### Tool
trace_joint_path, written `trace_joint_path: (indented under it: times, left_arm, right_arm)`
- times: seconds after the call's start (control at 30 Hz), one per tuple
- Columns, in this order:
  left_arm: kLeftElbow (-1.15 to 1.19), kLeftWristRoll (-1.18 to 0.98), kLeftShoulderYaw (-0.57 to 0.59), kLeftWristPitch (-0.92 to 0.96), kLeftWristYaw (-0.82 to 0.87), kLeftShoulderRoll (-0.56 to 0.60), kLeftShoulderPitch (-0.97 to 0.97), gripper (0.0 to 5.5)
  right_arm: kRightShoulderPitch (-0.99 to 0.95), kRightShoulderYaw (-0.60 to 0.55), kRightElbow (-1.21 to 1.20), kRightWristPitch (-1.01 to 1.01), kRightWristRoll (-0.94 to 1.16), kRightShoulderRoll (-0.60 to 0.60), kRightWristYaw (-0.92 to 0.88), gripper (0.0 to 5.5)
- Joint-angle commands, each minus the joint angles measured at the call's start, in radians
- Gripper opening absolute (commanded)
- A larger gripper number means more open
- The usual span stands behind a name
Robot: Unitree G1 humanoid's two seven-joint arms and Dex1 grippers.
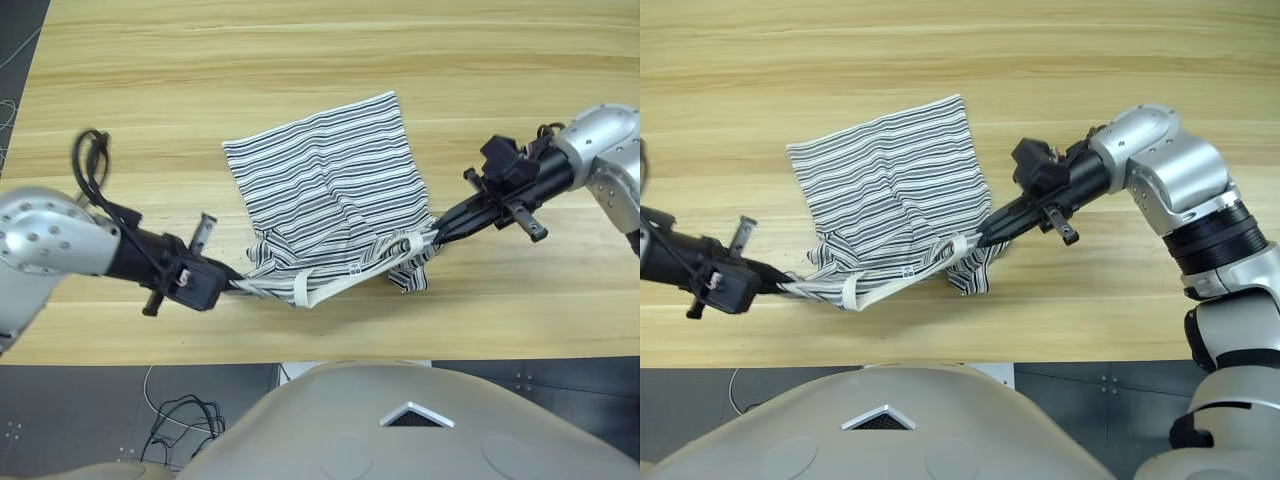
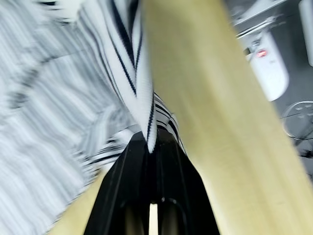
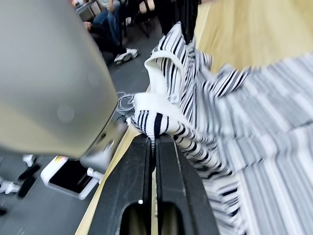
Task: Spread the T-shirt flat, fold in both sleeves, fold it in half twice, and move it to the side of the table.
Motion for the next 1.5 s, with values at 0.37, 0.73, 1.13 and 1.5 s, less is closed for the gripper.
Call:
trace_joint_path:
  times: [0.37,0.73,1.13,1.5]
  left_arm:
    - [-0.103,0.062,0.043,0.066,-0.019,0.019,0.207,0.99]
    - [0.034,0.172,-0.006,-0.003,-0.01,-0.056,0.167,2.25]
    - [0.021,0.002,-0.026,0.083,-0.083,-0.182,-0.128,2.25]
    - [0.264,0.178,-0.216,0.057,-0.069,-0.409,-0.33,2.25]
  right_arm:
    - [0.105,0.123,-0.116,0.044,0.005,-0.032,-0.005,0.1]
    - [0.131,0.087,-0.081,0.074,-0.164,0.051,-0.007,0.62]
    - [-0.016,0.165,-0.117,0.027,0.03,-0.126,0.001,1.47]
    - [-0.036,0.129,0.283,-0.192,-0.211,0.091,0.001,1.47]
